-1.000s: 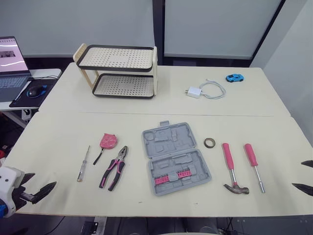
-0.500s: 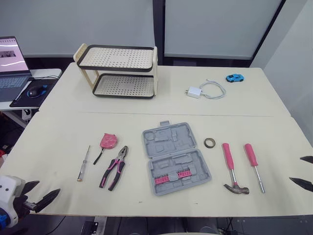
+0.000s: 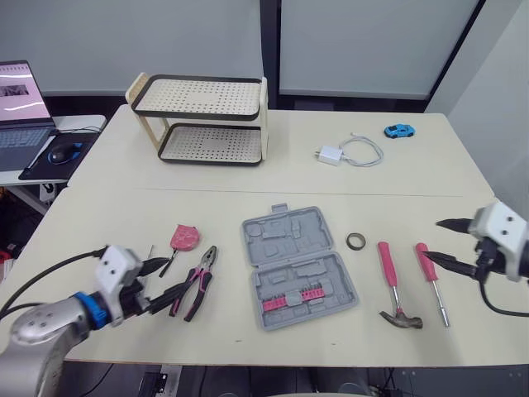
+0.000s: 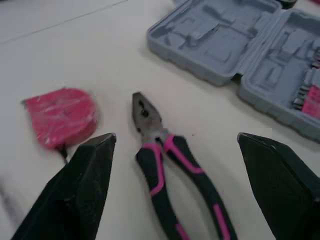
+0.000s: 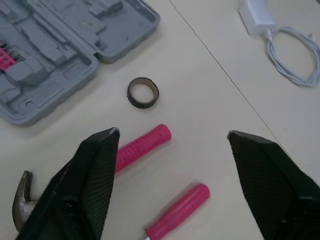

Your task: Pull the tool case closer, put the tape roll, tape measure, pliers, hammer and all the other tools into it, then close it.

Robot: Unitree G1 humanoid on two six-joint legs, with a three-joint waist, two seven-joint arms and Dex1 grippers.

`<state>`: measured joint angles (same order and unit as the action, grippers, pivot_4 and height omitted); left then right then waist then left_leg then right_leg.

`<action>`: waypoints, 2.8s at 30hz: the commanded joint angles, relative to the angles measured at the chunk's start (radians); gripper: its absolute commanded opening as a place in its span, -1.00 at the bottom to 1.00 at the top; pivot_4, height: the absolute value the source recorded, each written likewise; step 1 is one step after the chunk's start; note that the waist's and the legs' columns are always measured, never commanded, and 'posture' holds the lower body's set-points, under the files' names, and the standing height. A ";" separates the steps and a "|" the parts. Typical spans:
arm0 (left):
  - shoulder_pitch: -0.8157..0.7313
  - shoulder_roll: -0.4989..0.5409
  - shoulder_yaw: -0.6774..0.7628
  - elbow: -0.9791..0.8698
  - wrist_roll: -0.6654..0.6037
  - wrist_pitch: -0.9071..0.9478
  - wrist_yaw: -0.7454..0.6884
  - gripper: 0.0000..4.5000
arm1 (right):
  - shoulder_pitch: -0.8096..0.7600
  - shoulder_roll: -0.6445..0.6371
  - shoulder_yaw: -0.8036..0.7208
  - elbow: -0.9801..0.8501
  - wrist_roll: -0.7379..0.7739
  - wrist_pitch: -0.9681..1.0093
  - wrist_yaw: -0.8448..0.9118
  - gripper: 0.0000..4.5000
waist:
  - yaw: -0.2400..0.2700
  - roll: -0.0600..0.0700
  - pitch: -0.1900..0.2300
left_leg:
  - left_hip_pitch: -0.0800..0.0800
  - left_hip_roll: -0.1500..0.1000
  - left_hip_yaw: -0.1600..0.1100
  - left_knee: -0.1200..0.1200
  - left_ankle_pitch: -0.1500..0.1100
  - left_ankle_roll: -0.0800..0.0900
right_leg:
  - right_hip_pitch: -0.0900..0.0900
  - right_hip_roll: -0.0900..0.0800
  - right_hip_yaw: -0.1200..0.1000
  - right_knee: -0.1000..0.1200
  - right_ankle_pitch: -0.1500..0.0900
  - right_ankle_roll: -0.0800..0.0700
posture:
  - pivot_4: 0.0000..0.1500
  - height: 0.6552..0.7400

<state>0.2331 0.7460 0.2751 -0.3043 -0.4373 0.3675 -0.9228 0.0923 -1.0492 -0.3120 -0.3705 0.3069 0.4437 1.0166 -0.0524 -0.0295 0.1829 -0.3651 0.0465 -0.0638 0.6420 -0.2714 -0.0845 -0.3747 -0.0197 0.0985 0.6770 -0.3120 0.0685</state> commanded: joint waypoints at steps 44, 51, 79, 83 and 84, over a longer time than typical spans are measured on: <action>-0.419 -0.214 -0.473 0.480 0.308 -0.221 -0.033 -1.00 | -0.596 0.403 0.739 0.482 -0.458 -0.061 -0.076 -0.98 | 0.002 0.004 0.000 | -0.014 -0.001 -0.006 0.005 0.000 0.000 | -0.012 0.000 -0.006 0.005 0.004 -0.001 | 1.00 0.88; -0.435 -0.227 -0.483 0.459 0.312 -0.211 -0.035 -1.00 | -0.581 0.407 0.738 0.458 -0.455 -0.053 -0.060 -0.98 | 0.002 0.004 0.000 | -0.014 -0.001 -0.007 0.006 0.001 0.000 | -0.012 0.000 -0.007 0.005 0.004 -0.001 | 1.00 0.88; -0.402 -0.141 -0.478 0.321 0.305 -0.173 -0.144 -1.00 | -0.375 0.400 0.729 0.102 -0.413 0.205 -0.032 -0.98 | 0.002 0.004 0.000 | -0.015 -0.001 -0.010 0.005 0.001 0.000 | -0.012 0.001 -0.009 0.005 0.004 -0.001 | 1.00 0.88; -0.368 -0.109 -0.471 0.280 0.299 -0.148 -0.161 -1.00 | -0.324 0.400 0.729 0.038 -0.404 0.272 -0.046 -0.98 | 0.004 0.004 0.000 | -0.015 -0.001 -0.010 0.005 0.001 0.000 | -0.012 0.001 -0.010 0.005 0.004 -0.001 | 1.00 0.88; -0.361 -0.103 -0.471 0.273 0.300 -0.144 -0.163 -1.00 | -0.312 0.400 0.731 0.022 -0.401 0.289 -0.048 -0.98 | 0.004 0.004 0.000 | -0.015 -0.001 -0.011 0.005 0.001 0.000 | -0.012 0.001 -0.010 0.005 0.004 -0.001 | 1.00 0.88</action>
<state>-0.1308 0.6407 -0.1918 0.0243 -0.1119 0.2232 -1.0687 -0.2400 -0.6576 0.4049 -0.2989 -0.1243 0.7071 0.9619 -0.0484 -0.0253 0.1826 -0.3800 0.0453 -0.0744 0.6474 -0.2709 -0.0840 -0.3865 -0.0189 0.0886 0.6822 -0.3075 0.0673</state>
